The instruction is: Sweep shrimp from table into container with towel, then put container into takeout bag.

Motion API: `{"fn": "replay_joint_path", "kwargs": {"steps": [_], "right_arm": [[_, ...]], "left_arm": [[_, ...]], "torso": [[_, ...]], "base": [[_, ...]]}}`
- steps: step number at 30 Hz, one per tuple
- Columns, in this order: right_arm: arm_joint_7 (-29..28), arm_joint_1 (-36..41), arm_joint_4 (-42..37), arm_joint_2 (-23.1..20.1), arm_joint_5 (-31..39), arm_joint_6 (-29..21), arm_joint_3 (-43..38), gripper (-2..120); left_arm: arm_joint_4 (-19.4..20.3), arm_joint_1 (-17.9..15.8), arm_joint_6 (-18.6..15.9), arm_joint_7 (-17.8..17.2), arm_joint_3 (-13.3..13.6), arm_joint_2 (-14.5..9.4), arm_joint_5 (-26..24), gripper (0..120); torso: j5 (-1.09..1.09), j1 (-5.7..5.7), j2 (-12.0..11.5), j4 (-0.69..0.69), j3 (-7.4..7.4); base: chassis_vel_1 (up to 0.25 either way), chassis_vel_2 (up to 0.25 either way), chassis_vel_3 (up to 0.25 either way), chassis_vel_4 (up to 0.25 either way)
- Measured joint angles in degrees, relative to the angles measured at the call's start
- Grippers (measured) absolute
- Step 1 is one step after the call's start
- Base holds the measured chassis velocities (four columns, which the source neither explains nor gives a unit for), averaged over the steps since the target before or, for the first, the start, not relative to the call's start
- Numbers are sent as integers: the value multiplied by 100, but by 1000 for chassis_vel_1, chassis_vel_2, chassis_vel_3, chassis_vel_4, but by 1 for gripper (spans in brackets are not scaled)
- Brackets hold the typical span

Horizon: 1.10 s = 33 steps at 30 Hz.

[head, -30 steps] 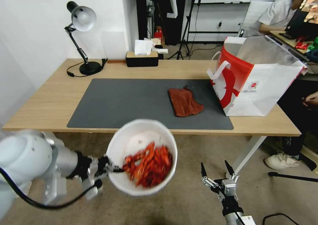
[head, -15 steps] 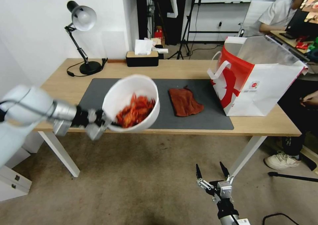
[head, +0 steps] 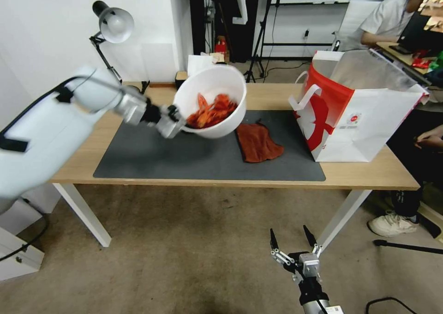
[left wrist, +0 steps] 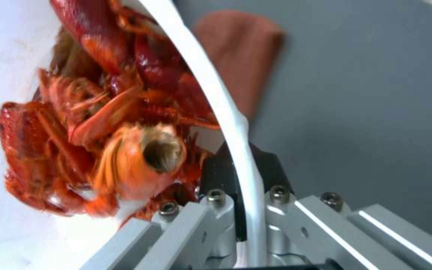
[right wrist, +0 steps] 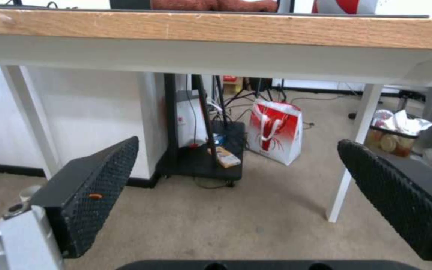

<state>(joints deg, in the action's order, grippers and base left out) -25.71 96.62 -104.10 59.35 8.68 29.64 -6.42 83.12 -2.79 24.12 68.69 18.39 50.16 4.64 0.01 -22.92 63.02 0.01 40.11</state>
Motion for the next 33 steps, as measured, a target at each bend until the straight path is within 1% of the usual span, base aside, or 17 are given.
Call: {"fn": "replay_joint_path", "kwargs": {"steps": [1, 2, 3, 4, 5, 6, 8, 9, 11, 12, 14, 15, 17, 18, 20, 27, 33], "right_arm": [[3, -8, 5, 1, 0, 0, 0, 100], [9, -53, 34, 6, -1, 0, 5, 100], [9, -53, 34, 6, -1, 0, 5, 100], [18, -101, 60, 7, -1, 0, 6, 100], [23, -120, 81, 8, 3, 0, 8, 100], [23, -120, 81, 8, 3, 0, 8, 100], [44, -154, 165, 18, 14, 0, 21, 100], [44, -154, 165, 18, 14, 0, 21, 100], [73, -178, 233, 33, 27, 0, 35, 100], [73, -178, 233, 33, 27, 0, 35, 100], [94, -216, 297, 37, 54, 0, 39, 100], [94, -216, 297, 37, 54, 0, 39, 100], [139, -237, 331, 37, 110, 0, 41, 100], [139, -237, 331, 37, 110, 0, 41, 100], [177, -238, 348, 27, 155, 0, 40, 100], [190, -232, 378, -10, 192, 0, 15, 100], [204, -247, 422, -19, 210, 0, 8, 100]], "left_arm": [[-98, -84, 8, 0, 48, 109, 8, 0], [-487, -392, 31, -33, 224, 495, 34, 0], [-487, -392, 31, -33, 224, 495, 34, 0], [-1024, -728, 47, -80, 424, 945, 68, 0], [-1363, -908, 72, -91, 486, 1195, 115, 0], [-1363, -908, 72, -91, 486, 1195, 115, 0], [-2108, -1248, 162, -123, 534, 1788, 253, 0], [-2108, -1248, 162, -123, 534, 1788, 253, 0], [-2788, -1544, 245, -153, 540, 2371, 351, 0], [-2788, -1544, 245, -153, 540, 2371, 351, 0], [-3530, -1812, 325, -210, 484, 2942, 510, 0], [-3530, -1812, 325, -210, 484, 2942, 510, 0], [-4114, -2005, 410, -286, 398, 3383, 616, 0], [-4114, -2005, 410, -286, 398, 3383, 616, 0], [-4715, -2209, 534, -381, 113, 3858, 852, 0], [-5012, -2458, 548, -469, -67, 4205, 932, 0], [-4678, -2512, 290, -703, 700, 4256, 546, 0]], "torso": [[-2, 1, 0, -1, 0], [2, 0, 0, -5, 0], [2, 0, 0, -5, 0], [3, -1, 0, -5, 1], [2, 0, 0, -3, 1], [2, 0, 0, -3, 1], [0, 0, 0, 2, 1], [0, 0, 0, 2, 1], [1, 0, 0, 0, 0], [1, 0, 0, 0, 0], [2, 0, 0, -4, 1], [2, 0, 0, -4, 1], [2, 0, 0, -1, 1], [2, 0, 0, -1, 1], [1, 0, 0, -2, 0], [0, 1, 1, -1, -1], [0, 0, 1, -2, 0]], "base": [[0, 0, 0, 0], [0, 0, 0, 0], [0, 0, 0, 0], [0, 0, 0, 0], [0, 0, 0, 0], [0, 0, 0, 0], [0, 0, 0, 0], [0, 0, 0, 0], [0, 0, 0, 0], [0, 0, 0, 0], [0, 0, 0, 0], [0, 0, 0, 0], [0, 0, 0, 0], [0, 0, 0, 0], [0, 0, 0, 0], [0, 0, 0, 0], [0, 0, 0, 0]]}}
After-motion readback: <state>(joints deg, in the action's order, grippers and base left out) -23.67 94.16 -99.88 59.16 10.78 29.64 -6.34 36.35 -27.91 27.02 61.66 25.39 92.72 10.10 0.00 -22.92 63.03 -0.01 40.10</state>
